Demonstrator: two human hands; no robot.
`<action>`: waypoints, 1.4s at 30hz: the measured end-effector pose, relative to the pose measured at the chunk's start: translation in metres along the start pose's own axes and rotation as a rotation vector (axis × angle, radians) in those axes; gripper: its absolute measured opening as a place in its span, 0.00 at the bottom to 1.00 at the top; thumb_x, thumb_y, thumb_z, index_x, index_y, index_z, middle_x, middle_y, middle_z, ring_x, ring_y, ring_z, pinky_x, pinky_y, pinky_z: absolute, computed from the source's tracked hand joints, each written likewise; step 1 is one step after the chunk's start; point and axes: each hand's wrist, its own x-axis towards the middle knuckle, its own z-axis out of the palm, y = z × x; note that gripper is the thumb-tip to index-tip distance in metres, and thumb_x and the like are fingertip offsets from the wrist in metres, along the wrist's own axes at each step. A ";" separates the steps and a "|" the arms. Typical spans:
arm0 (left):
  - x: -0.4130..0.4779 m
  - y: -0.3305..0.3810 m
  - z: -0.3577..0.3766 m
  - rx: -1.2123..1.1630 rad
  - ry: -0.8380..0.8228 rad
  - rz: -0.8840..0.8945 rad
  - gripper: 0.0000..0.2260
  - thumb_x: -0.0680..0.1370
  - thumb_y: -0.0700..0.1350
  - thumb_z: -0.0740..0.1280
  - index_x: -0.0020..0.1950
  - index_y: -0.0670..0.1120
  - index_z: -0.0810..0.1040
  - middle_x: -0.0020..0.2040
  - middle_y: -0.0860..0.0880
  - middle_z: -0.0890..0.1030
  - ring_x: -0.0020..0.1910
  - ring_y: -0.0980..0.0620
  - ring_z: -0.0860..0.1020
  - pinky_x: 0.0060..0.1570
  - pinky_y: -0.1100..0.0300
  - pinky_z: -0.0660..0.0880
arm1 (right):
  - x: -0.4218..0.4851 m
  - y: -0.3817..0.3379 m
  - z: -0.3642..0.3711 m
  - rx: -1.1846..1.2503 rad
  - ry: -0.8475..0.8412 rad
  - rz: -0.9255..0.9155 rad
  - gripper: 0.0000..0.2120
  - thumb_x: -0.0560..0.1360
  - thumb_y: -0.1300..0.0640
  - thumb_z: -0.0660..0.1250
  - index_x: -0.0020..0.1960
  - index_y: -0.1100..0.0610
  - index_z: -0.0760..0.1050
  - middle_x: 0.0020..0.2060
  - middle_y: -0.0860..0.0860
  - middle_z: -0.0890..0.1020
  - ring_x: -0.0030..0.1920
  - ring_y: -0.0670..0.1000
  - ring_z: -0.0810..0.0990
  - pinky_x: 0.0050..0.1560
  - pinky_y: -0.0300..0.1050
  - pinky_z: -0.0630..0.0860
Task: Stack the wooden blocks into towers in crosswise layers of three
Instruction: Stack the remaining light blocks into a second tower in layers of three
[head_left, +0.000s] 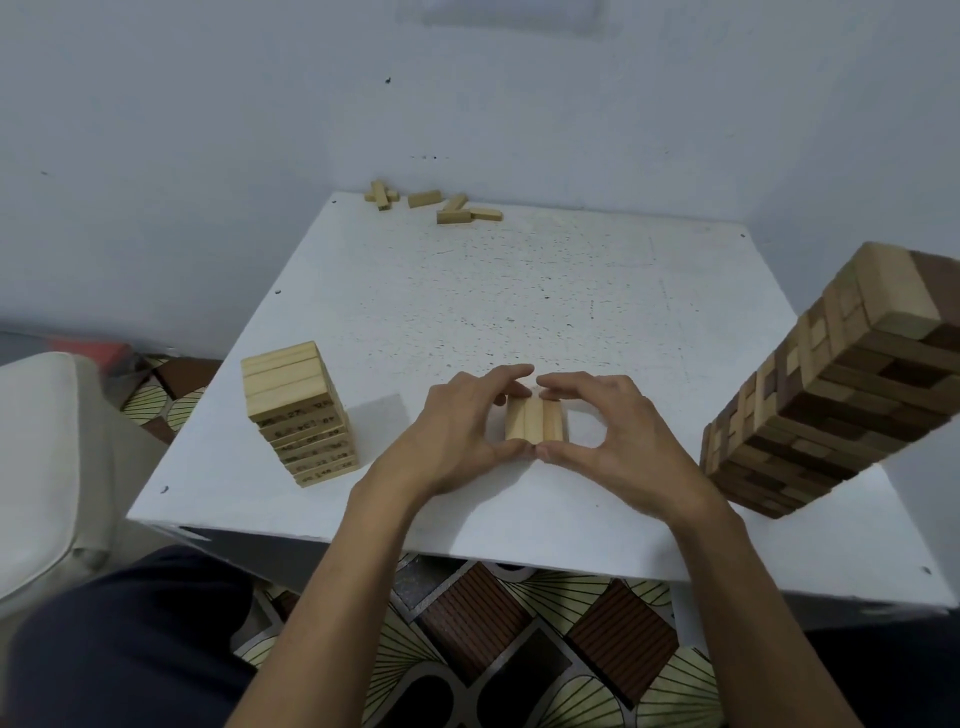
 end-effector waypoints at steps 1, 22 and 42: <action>-0.004 0.004 -0.003 0.006 0.003 0.005 0.33 0.76 0.53 0.71 0.77 0.55 0.61 0.67 0.59 0.75 0.62 0.57 0.70 0.68 0.52 0.62 | -0.003 -0.003 -0.003 0.003 -0.001 -0.006 0.31 0.70 0.48 0.77 0.70 0.38 0.69 0.59 0.32 0.77 0.64 0.40 0.66 0.56 0.29 0.62; -0.106 0.002 -0.116 0.002 0.358 -0.082 0.43 0.69 0.58 0.74 0.78 0.59 0.54 0.62 0.65 0.76 0.69 0.59 0.67 0.71 0.53 0.63 | 0.031 -0.132 -0.010 0.006 -0.150 -0.395 0.37 0.68 0.41 0.75 0.74 0.36 0.62 0.59 0.29 0.76 0.65 0.38 0.68 0.60 0.34 0.63; -0.115 -0.063 -0.129 -0.063 0.453 -0.221 0.44 0.72 0.52 0.76 0.79 0.58 0.52 0.59 0.70 0.74 0.69 0.59 0.68 0.63 0.62 0.59 | 0.087 -0.161 0.035 -0.016 -0.272 -0.433 0.39 0.71 0.43 0.74 0.76 0.37 0.58 0.59 0.31 0.76 0.63 0.40 0.69 0.60 0.32 0.61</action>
